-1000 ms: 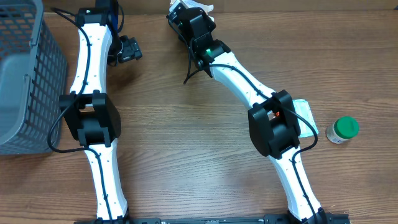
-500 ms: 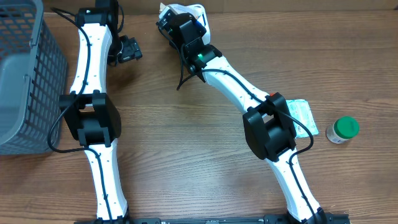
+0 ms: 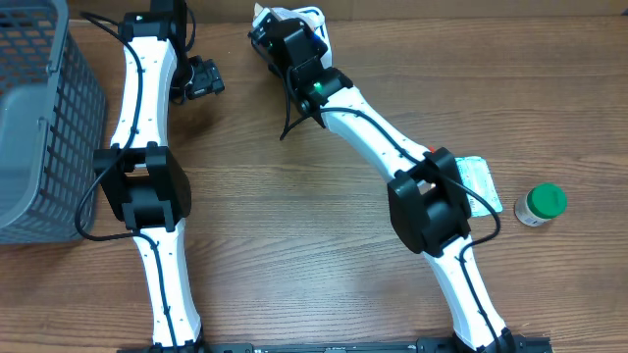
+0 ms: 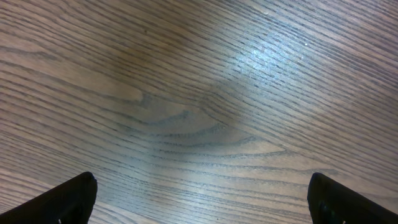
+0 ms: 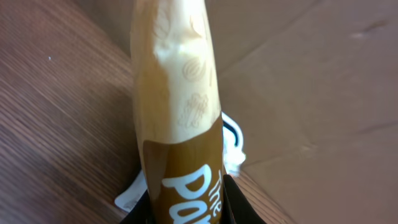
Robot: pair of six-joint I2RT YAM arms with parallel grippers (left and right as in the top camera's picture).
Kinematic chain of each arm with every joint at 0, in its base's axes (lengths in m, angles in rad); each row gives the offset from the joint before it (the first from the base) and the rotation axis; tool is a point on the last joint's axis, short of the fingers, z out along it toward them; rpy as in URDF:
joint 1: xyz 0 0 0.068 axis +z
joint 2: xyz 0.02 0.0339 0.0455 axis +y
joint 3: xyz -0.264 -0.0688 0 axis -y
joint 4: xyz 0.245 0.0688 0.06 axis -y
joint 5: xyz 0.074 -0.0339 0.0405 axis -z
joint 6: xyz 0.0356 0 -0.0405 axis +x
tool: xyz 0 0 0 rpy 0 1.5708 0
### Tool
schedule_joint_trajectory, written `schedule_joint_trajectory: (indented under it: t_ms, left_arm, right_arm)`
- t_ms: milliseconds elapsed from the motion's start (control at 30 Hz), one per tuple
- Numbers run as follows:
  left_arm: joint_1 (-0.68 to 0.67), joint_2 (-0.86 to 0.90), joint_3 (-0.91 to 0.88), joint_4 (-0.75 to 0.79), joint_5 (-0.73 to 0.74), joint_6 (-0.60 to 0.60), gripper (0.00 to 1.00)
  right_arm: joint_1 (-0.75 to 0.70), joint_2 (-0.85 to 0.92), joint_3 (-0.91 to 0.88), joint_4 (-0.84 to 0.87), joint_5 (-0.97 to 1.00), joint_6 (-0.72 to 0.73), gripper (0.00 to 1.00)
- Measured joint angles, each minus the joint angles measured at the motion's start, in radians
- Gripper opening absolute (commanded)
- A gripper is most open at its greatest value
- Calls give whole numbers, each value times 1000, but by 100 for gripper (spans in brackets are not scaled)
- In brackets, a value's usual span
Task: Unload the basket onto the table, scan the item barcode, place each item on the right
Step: 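Carry the snack bag back and lower it at table center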
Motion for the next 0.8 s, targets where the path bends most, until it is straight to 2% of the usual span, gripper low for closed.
schedule_joint_trajectory:
  t_ms: [233,333,400,533,800]
  left_arm:
    - [0,0,0,0,0,0,100]
    - [0,0,0,0,0,0,100]
    - [0,0,0,0,0,0,100]
    - [0,0,0,0,0,0,100]
    - [0,0,0,0,0,0,100]
  right_arm:
    - [-15,-160,0,-246,-4,116,3]
    - [-35,-222,4,-462,-29,150,4]
    - [-51,-239,7,-593,-63,161,8]
    - [-97,-241,-1,-936,-220,165,9]
    - [-185,-241,-7,-1217,-476,178,4]
